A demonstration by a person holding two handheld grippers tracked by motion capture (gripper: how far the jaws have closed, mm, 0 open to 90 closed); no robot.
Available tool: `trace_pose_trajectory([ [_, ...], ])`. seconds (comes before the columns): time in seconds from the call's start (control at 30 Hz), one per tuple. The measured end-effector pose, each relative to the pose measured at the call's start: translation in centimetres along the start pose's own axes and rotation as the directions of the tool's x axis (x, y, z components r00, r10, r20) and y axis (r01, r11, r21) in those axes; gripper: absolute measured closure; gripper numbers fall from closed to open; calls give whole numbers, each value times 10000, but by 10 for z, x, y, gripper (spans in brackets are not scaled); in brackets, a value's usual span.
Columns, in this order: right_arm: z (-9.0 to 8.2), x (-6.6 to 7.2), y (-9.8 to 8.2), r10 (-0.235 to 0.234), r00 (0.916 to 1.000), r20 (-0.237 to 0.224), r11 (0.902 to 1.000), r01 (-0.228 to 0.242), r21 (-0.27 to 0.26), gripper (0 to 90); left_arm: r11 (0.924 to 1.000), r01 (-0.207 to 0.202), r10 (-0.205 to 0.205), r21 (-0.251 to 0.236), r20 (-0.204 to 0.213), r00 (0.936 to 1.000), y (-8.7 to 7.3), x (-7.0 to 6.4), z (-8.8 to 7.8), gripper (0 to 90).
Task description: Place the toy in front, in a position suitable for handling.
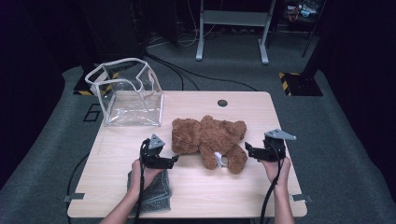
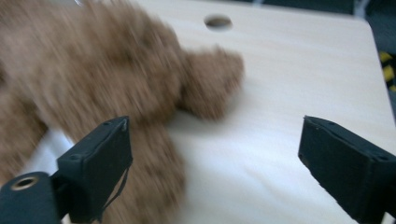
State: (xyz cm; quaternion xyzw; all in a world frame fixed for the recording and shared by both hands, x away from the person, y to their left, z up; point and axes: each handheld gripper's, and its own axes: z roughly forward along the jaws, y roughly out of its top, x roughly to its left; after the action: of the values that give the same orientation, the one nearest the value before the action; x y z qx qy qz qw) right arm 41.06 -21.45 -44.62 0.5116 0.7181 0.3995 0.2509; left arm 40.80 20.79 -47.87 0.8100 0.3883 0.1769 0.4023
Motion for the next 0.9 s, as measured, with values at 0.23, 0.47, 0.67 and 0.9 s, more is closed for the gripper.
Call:
trace_pose_trajectory([
  [0.23, -5, -12, -45, 271, 9993, 264, 9978, -287, 605, 28, 9984, -43, 27, 564, 277, 9996, -16, -2, -16, 77],
  [0.47, -4, -17, -89, 490, 9982, 343, 9927, -524, 1082, 0, 9963, -2, -33, 862, 410, 9992, -45, -6, -37, 0],
  [0.67, -7, -20, -100, 548, 9965, 630, 9955, -594, 743, 0, 9959, 33, -50, 905, 178, 9998, -60, -9, -48, 0],
  [0.9, -3, -21, -99, 478, 9975, 523, 9905, -541, 1262, 0, 9948, 239, -230, 992, -97, 9997, -75, -13, -55, 0],
])
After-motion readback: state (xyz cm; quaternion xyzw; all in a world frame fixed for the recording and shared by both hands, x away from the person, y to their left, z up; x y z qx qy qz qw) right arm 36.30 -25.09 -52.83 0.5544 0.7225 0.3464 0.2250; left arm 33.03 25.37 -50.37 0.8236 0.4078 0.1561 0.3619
